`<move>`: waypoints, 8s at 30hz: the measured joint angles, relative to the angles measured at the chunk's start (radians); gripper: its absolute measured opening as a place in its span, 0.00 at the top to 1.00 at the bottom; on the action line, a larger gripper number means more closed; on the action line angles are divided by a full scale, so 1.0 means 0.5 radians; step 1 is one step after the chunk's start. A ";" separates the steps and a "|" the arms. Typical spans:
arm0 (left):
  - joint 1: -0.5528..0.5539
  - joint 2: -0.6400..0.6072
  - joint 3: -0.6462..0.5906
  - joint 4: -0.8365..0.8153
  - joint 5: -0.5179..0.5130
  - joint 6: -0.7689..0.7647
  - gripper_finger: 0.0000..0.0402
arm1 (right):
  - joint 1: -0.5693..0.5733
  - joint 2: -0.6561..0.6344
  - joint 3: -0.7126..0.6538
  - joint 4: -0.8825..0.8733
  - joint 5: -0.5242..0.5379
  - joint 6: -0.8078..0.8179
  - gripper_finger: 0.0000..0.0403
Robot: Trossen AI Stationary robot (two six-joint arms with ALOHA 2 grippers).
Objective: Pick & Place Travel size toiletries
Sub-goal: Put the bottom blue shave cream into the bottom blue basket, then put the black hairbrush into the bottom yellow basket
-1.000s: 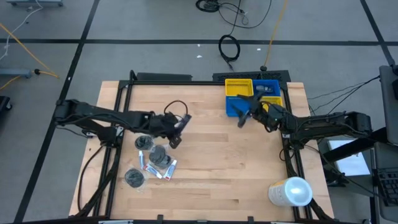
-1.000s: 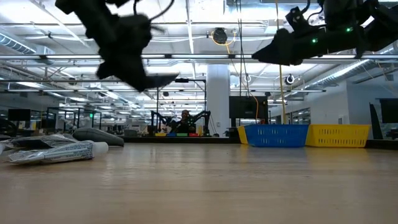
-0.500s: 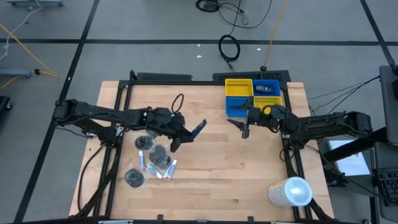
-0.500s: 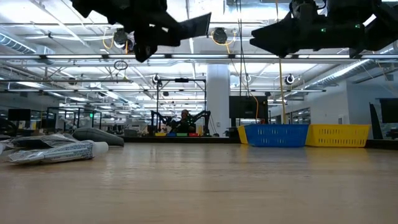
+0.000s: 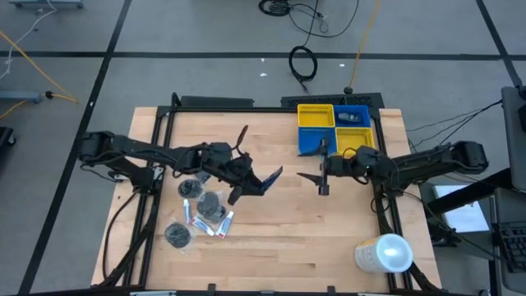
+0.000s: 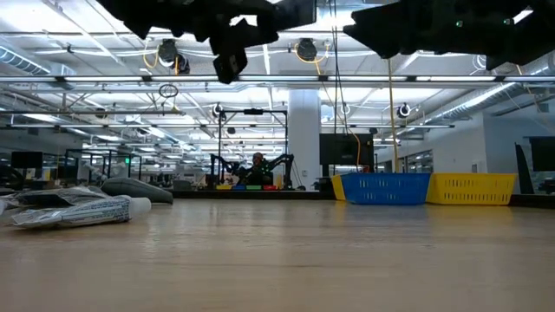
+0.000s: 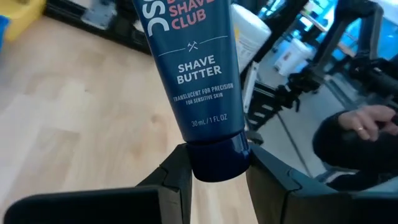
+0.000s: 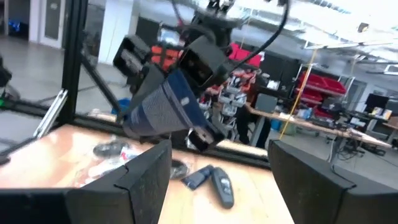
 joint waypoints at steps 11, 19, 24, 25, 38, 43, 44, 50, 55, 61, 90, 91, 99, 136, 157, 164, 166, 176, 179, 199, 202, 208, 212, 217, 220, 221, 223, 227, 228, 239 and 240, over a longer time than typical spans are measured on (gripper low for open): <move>-0.005 0.064 -0.001 0.059 0.075 -0.035 0.74 | 0.073 0.305 0.216 -0.001 -0.005 -0.034 0.38; -0.014 0.064 -0.001 0.030 0.089 -0.021 0.74 | 0.073 0.457 0.336 -0.003 -0.108 -0.031 0.48; -0.013 0.064 -0.001 0.028 0.088 -0.021 0.74 | 0.079 0.509 0.381 -0.005 -0.123 -0.027 0.55; -0.013 0.064 -0.001 0.021 0.089 -0.020 0.74 | 0.083 0.510 0.381 -0.012 -0.139 -0.027 0.57; -0.014 0.061 -0.001 -0.022 0.104 0.000 0.74 | 0.085 0.501 0.381 -0.041 -0.214 -0.100 0.97; -0.008 0.061 -0.002 -0.031 0.101 -0.038 0.74 | 0.085 0.501 0.381 -0.076 -0.212 -0.116 0.99; -0.006 0.061 -0.002 -0.031 0.101 -0.045 0.74 | 0.084 0.500 0.381 -0.081 -0.211 -0.114 0.99; 0.033 0.061 -0.002 -0.004 0.067 -0.038 0.50 | 0.089 0.494 0.378 -0.118 -0.217 -0.110 1.00; 0.092 0.030 -0.002 -0.044 0.086 -0.043 0.32 | 0.084 0.411 0.377 -0.207 -0.196 -0.112 1.00; 0.181 -0.098 -0.001 -0.231 0.102 -0.036 0.25 | 0.082 0.254 0.376 -0.438 -0.041 -0.121 1.00; 0.223 -0.530 -0.001 -0.674 0.035 0.017 0.45 | -0.176 -0.085 0.377 -1.774 1.216 0.302 1.00; 0.223 -0.530 -0.001 -0.674 0.034 0.018 0.44 | -0.200 -0.085 0.377 -1.797 1.216 0.315 1.00; 0.223 -0.530 -0.001 -0.675 0.033 0.018 0.43 | -0.352 -0.085 0.377 -1.951 1.205 0.394 1.00; 0.224 -0.529 -0.001 -0.678 0.030 0.026 0.43 | -0.574 -0.085 0.139 -1.662 0.993 0.464 0.84; 0.224 -0.528 -0.001 -1.417 -0.864 0.010 0.43 | -0.491 -0.085 0.139 -1.315 0.409 0.444 0.74; 0.152 -0.528 -0.001 -1.694 -0.848 -0.003 0.43 | -0.381 -0.085 0.139 -1.291 0.406 0.441 0.74; 0.105 -0.528 -0.001 -1.768 -0.849 -0.039 0.43 | -0.348 -0.085 0.139 -1.263 0.405 0.440 0.74; -0.151 -0.411 -0.002 -2.192 -1.069 -0.918 0.43 | -0.206 -0.084 0.139 -1.118 0.411 0.438 0.74; -0.190 -0.331 -0.002 -2.281 -1.117 -1.231 0.43 | -0.185 -0.084 0.139 -1.086 0.414 0.435 0.74; -0.209 0.287 -0.002 -2.490 -1.106 -1.722 0.43 | -0.176 -0.084 0.139 -1.095 0.417 0.424 0.74; -0.198 0.346 -0.002 -2.491 -1.079 -1.722 0.43 | -0.176 -0.084 0.139 -1.096 0.417 0.424 0.74; -0.165 0.399 -0.002 -2.530 -1.064 -1.721 0.43 | -0.176 -0.084 0.139 -1.098 0.417 0.424 0.74; -0.154 0.397 -0.002 -2.580 -1.064 -1.721 0.43 | -0.176 -0.084 0.139 -1.108 0.417 0.424 0.74; -0.155 0.397 -0.002 -2.648 -1.064 -1.723 0.48 | -0.176 -0.084 0.139 -1.108 0.416 0.424 0.74; -0.155 0.397 -0.002 -2.686 -1.065 -1.739 0.60 | -0.176 -0.084 0.139 -1.108 0.415 0.424 0.74; -0.155 0.397 -0.002 -2.696 -1.065 -1.741 0.65 | -0.176 -0.084 0.139 -1.108 0.415 0.424 0.74; -0.155 0.397 -0.002 -2.698 -1.069 -1.734 0.76 | -0.176 -0.084 0.139 -1.108 0.415 0.428 0.74; -0.155 0.397 -0.002 -2.698 -1.080 -1.701 0.96 | -0.176 -0.084 0.139 -1.108 0.414 0.429 0.74; -0.155 0.397 -0.002 -2.698 -1.081 -1.690 0.98 | -0.176 -0.084 0.139 -1.108 0.414 0.429 0.74; -0.141 0.396 -0.002 -2.709 -1.069 -1.594 0.99 | -0.176 -0.084 0.139 -1.108 0.413 0.430 0.74; -0.137 0.396 -0.002 -2.706 -1.066 -1.591 0.99 | -0.176 -0.084 0.139 -1.108 0.413 0.430 0.74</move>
